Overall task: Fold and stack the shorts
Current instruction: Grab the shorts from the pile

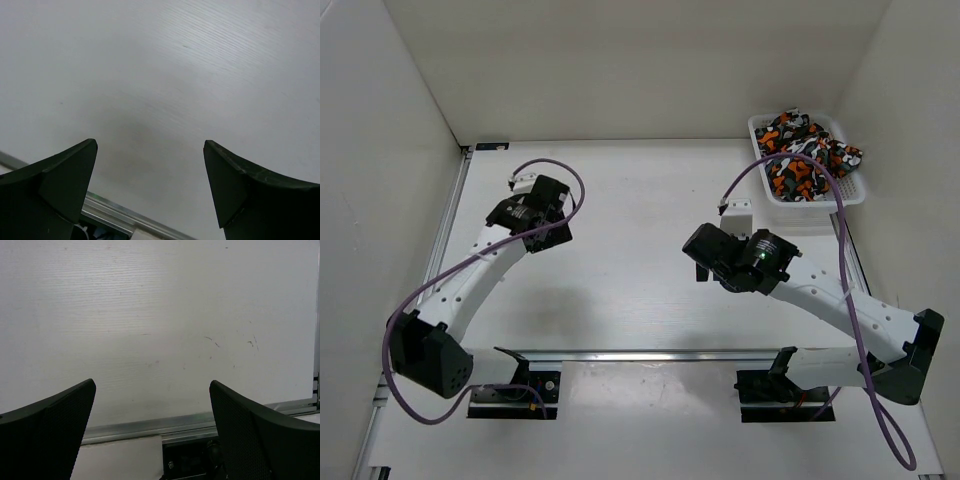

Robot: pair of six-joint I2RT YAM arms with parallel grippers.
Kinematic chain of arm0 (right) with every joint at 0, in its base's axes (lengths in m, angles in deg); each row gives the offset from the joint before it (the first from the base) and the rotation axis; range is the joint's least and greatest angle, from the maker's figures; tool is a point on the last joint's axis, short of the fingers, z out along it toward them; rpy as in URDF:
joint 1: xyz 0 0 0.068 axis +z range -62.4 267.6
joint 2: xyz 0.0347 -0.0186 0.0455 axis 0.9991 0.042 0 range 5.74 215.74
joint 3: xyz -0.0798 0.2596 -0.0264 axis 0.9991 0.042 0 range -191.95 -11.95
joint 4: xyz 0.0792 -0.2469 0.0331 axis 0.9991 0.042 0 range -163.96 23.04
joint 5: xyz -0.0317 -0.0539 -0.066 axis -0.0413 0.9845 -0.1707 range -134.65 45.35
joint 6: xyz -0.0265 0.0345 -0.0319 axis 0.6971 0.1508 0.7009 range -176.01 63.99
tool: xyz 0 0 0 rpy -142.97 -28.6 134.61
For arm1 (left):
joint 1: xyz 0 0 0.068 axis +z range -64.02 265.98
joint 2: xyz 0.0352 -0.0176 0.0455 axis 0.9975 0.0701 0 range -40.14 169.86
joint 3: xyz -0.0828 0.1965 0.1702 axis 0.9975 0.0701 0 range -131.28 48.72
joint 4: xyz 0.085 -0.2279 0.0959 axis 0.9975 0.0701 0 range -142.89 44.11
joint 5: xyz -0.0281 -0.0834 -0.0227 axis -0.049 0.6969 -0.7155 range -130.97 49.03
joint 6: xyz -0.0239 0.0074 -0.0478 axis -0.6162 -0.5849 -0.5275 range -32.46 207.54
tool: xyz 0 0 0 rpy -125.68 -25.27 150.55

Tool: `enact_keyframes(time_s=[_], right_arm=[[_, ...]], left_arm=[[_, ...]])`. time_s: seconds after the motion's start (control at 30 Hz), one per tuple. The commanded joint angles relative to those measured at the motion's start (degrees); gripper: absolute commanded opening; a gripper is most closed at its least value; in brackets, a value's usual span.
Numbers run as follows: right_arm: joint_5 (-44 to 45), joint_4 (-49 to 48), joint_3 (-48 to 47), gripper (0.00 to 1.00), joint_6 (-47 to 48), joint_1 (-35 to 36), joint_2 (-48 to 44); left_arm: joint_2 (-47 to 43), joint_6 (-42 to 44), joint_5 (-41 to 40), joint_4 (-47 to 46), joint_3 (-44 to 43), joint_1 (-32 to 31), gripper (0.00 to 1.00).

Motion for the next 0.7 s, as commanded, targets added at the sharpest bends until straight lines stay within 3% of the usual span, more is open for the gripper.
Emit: enact_keyframes(time_s=[0.0,0.17,0.27,0.3,0.37,0.4,0.47,0.5,0.6,0.67], right_arm=[[0.8,-2.3,0.1,0.99,-1.5,-0.3,-0.3],[1.6,-7.9,0.1,0.99,0.9,-1.7,1.4],[-3.8,-14.9,0.1,0.99,8.0,-11.8,2.5],[-10.0,-16.9,-0.4,0.99,9.9,-19.1,2.5],[-15.8,-20.2,-1.1,0.99,15.5,-26.9,3.0],[-18.3,-22.4,-1.9,0.99,16.9,-34.9,4.1],[-27.4,-23.7,-6.0,0.99,19.8,-43.1,6.3],[-31.4,-23.8,-7.9,0.99,19.8,-50.9,9.9],[-43.9,-23.8,-16.7,0.97,19.8,-62.1,19.6],[-45.0,-23.2,-23.7,0.93,19.8,-64.6,24.5]], left_arm=[[-4.5,8.9,15.8,-9.1,0.5,-0.2,0.99],[-5.9,10.9,19.2,-9.6,-2.7,-0.7,0.99],[-5.9,12.0,20.7,-9.6,-3.3,-0.7,0.99],[-5.9,12.8,21.2,-9.6,-3.3,-0.7,0.99],[-5.9,13.5,23.1,-9.6,-4.0,-0.7,0.99],[-6.5,13.5,23.1,-9.6,-4.0,-0.7,0.99],[-7.0,13.5,23.7,-9.6,-4.5,-0.7,0.99],[-7.0,14.1,24.6,-9.6,-4.5,-0.7,0.99],[-8.0,14.7,27.8,-12.6,-5.1,-0.7,0.99],[-8.0,14.1,27.8,-13.2,-5.1,-0.7,0.99]])
